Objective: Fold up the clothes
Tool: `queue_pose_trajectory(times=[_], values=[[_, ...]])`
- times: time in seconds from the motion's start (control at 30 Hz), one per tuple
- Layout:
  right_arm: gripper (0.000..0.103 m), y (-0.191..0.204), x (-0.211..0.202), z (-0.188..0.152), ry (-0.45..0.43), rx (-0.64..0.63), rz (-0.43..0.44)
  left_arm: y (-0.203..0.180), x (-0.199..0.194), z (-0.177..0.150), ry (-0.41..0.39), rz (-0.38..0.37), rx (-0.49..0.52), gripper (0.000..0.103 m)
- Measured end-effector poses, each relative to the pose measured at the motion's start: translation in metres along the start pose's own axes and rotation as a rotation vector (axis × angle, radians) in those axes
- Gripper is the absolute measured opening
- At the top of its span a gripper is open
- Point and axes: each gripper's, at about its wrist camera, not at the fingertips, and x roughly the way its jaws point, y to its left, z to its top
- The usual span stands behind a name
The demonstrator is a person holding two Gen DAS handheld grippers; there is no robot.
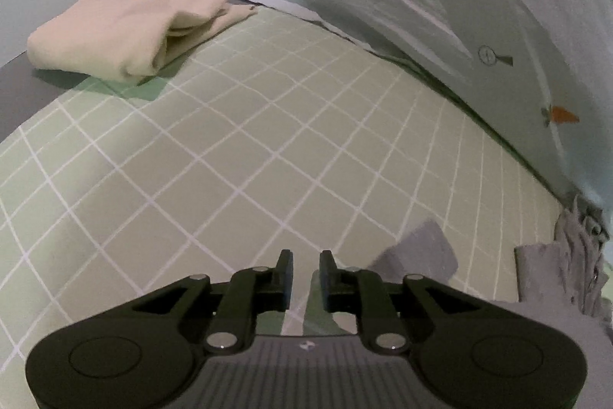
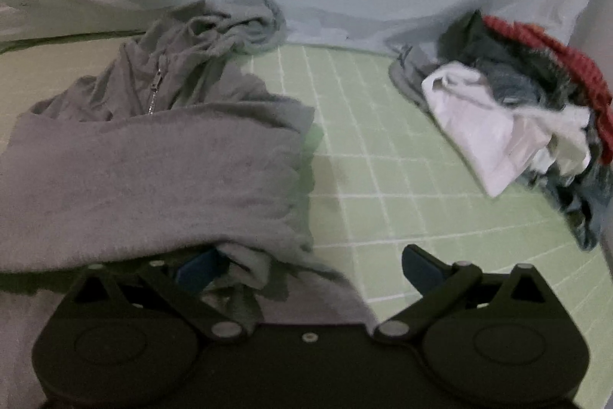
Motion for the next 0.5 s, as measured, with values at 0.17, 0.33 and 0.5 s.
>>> queue_pose_trajectory(times=[0.17,0.33,0.5], values=[[0.103,0.014,0.015,0.002,0.049,-0.01,-0.007,0.018,-0.006,-0.002,-0.009,-0.053,-0.045,0.022],[0.103,0.023,0.023,0.002,0.068,-0.074,-0.025,0.023,-0.004,-0.01,-0.008,-0.136,-0.053,0.032],[0.103,0.031,0.024,0.008,0.067,-0.145,-0.047,0.015,-0.009,-0.01,-0.013,-0.273,-0.026,0.06]])
